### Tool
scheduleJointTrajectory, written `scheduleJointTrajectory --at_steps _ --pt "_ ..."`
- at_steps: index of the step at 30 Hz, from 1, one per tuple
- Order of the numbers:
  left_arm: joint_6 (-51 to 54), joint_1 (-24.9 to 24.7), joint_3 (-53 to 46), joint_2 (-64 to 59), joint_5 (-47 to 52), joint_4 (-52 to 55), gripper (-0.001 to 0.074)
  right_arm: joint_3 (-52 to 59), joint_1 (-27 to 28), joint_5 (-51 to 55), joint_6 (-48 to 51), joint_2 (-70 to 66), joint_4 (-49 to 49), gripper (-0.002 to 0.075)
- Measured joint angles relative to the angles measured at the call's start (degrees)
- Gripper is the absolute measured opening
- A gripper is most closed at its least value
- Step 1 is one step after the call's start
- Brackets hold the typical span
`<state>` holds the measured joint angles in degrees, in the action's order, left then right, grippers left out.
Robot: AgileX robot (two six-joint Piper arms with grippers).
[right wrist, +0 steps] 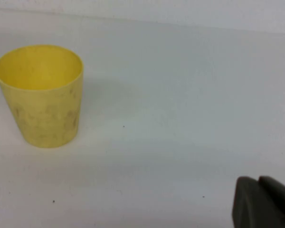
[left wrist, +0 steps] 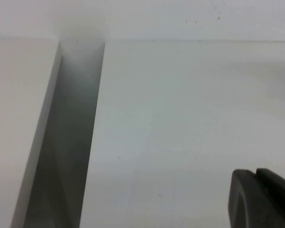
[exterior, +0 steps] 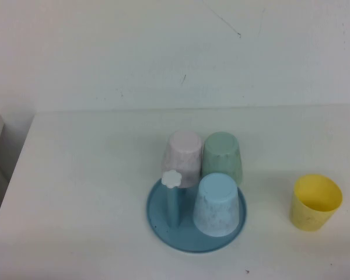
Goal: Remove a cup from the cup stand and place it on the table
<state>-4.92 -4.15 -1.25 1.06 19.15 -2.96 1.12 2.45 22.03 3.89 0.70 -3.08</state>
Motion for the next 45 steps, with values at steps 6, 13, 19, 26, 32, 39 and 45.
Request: scheduleJointTrajectory --at_steps 6,13,19,26,32,39,45 --pt "0.00 0.00 0.00 0.00 0.00 0.00 -0.0004 0.00 0.00 0.00 0.00 0.00 0.00 -0.0003" --pt "0.00 0.00 0.00 0.00 0.00 0.00 -0.0004 0.00 0.00 0.00 0.00 0.00 0.00 -0.0003" --pt "-0.11 0.00 0.00 0.00 0.00 0.00 -0.0004 0.00 0.00 0.00 0.00 0.00 0.00 -0.0003" --pt "-0.11 0.00 0.00 0.00 0.00 0.00 -0.0004 0.00 0.00 0.00 0.00 0.00 0.00 -0.0003" --pt "-0.11 0.00 0.00 0.00 -0.86 0.00 -0.0004 0.00 0.00 -0.47 0.00 0.00 0.00 -0.0003" --pt "-0.11 0.00 -0.33 0.00 -11.11 0.00 -0.0004 0.42 0.00 -7.85 0.00 0.00 0.00 -0.0003" --pt "-0.11 0.00 -0.33 0.00 -29.18 0.00 -0.0004 0.42 0.00 -27.37 0.00 0.00 -0.10 -0.0003"
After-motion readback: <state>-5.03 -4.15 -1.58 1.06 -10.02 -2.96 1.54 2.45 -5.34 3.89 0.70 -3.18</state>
